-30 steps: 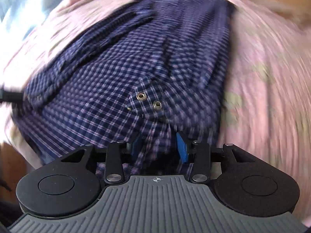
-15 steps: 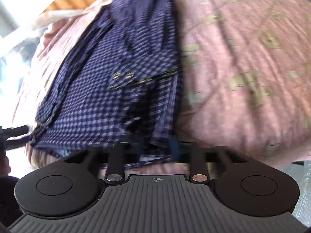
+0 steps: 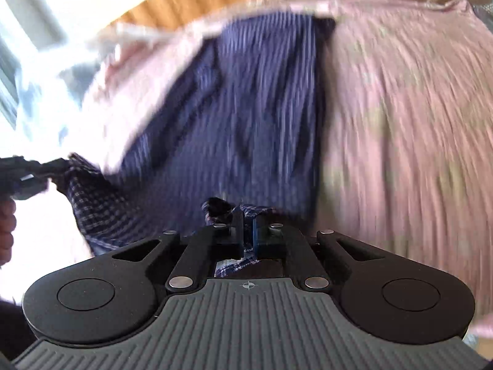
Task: Fold clothes
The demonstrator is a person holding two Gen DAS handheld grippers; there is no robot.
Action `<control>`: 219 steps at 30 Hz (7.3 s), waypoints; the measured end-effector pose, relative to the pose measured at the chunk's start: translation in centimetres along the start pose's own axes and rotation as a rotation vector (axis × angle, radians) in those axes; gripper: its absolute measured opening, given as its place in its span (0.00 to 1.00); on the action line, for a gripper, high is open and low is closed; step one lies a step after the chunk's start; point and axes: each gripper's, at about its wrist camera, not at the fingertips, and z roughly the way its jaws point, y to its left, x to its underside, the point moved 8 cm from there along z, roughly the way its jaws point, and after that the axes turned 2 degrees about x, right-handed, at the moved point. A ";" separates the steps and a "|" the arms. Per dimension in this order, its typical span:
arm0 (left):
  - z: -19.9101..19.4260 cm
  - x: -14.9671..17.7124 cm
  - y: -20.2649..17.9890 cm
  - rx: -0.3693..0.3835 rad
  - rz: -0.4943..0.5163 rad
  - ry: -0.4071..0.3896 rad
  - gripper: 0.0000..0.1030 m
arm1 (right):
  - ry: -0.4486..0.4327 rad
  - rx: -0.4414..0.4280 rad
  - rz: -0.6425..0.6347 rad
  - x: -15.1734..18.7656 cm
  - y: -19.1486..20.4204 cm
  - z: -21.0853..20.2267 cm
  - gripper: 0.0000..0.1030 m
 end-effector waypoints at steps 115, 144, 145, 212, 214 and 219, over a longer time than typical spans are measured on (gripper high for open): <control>33.9 -30.0 9.1 -0.388 0.637 0.190 0.00 | 0.136 0.017 -0.675 -36.4 -8.0 42.8 0.00; 9.9 -3.2 9.2 -0.547 0.488 0.244 0.00 | 0.031 0.111 -0.970 -3.9 3.9 21.7 0.00; 9.9 -3.1 9.3 -0.540 0.497 0.255 0.00 | 0.038 0.123 -0.977 -3.8 3.9 21.6 0.00; 11.8 -3.5 7.9 -0.543 0.556 0.139 0.24 | 0.034 0.245 -0.128 -8.5 -0.4 16.1 0.45; 9.8 -4.7 7.1 -0.536 0.518 0.067 0.40 | 0.023 0.248 -0.079 -9.2 -0.7 14.9 0.45; 10.2 -9.3 9.2 -0.542 0.349 0.000 0.60 | 0.001 0.270 0.036 -10.8 -2.0 12.7 0.58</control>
